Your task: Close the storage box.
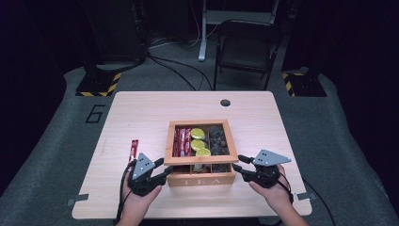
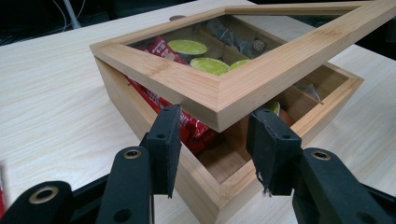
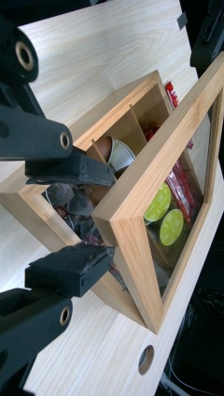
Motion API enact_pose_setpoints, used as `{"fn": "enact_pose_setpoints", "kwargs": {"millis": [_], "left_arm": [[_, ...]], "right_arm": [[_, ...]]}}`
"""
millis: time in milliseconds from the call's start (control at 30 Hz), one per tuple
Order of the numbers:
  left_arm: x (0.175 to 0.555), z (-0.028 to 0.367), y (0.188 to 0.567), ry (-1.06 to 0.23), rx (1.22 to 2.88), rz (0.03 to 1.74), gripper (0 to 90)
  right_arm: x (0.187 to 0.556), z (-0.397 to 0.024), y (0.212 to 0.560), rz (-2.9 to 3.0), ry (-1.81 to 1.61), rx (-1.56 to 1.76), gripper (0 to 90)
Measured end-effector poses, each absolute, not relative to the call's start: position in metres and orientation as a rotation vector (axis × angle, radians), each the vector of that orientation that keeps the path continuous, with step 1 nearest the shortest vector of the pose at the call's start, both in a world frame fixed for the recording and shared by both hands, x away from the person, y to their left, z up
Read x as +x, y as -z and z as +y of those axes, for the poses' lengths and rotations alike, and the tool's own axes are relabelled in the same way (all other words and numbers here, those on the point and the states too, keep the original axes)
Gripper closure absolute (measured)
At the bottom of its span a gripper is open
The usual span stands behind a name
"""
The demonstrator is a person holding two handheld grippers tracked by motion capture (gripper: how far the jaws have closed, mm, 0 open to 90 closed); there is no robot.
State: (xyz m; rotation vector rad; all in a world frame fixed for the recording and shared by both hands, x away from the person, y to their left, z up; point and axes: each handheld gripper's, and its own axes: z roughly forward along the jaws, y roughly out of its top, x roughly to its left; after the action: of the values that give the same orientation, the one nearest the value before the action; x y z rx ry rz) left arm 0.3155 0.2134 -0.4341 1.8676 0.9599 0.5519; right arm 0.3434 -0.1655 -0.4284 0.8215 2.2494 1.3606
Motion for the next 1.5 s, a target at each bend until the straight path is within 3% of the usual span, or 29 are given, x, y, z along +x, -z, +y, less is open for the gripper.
{"fn": "enact_pose_setpoints", "kwargs": {"millis": [1333,1500], "left_arm": [[0.309,0.210,0.473,-0.474,1.946,0.999,55.1],[0.305,0.213,0.470,-0.489,1.882,0.998,52.4]], "right_arm": [[0.343,-0.161,0.459,2.361,-1.284,0.858,52.3],[0.343,-0.161,0.459,2.361,-1.291,0.849,53.1]]}}
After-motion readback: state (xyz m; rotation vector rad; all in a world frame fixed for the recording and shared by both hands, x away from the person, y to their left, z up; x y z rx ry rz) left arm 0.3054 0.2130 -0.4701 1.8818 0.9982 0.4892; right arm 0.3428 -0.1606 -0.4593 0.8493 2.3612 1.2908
